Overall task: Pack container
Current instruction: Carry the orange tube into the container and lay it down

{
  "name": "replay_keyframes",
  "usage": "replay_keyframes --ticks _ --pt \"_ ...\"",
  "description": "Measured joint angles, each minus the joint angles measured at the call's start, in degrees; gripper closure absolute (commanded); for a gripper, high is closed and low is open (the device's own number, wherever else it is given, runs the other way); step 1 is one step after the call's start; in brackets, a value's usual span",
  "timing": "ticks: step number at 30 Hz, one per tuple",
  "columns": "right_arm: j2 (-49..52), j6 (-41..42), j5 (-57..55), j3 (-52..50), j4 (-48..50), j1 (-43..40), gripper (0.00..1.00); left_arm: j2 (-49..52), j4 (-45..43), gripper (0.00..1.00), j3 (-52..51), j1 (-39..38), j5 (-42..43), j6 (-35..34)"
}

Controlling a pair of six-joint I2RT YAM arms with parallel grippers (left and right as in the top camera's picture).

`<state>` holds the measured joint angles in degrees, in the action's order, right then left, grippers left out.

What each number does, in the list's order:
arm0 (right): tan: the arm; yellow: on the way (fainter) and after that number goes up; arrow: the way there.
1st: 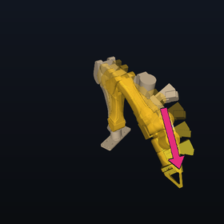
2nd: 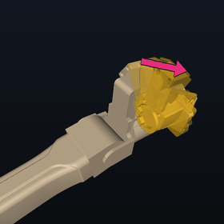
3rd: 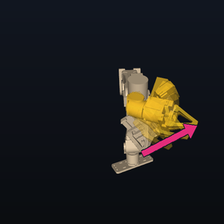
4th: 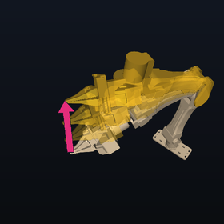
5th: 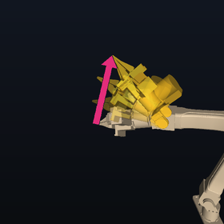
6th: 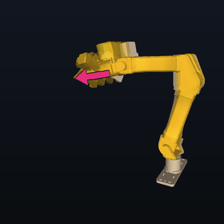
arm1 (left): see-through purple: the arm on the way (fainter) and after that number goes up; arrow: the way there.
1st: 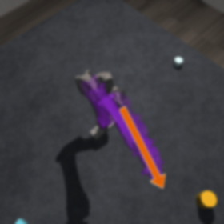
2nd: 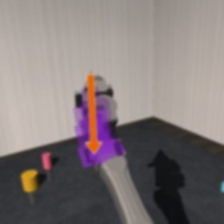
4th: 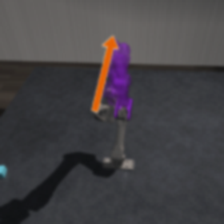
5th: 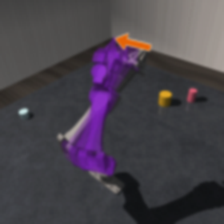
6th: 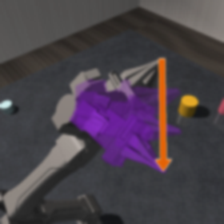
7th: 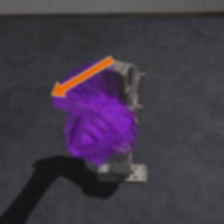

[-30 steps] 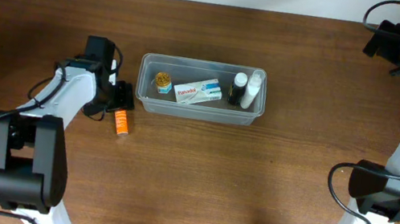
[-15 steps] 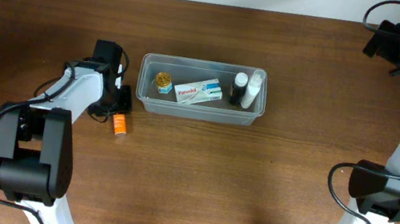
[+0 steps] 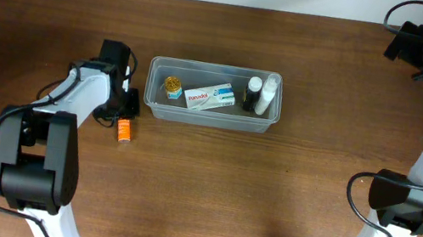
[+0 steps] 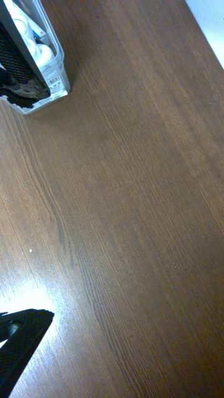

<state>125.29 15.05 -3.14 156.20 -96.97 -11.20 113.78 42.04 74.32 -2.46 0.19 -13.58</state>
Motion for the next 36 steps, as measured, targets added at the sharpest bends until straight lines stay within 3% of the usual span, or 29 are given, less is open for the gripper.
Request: replay_keyframes --ticks 12,21,36 --pt "0.0 0.0 0.0 0.0 0.0 0.0 0.02 0.7 12.5 0.88 16.5 0.0 0.0 6.4" --pt "0.0 0.0 0.0 0.0 0.0 0.0 0.02 0.7 22.7 0.88 33.7 -2.1 -0.5 21.4" --pt "0.0 0.0 0.0 0.0 0.0 0.0 0.02 0.5 29.6 0.87 38.1 -23.1 -0.3 44.9"
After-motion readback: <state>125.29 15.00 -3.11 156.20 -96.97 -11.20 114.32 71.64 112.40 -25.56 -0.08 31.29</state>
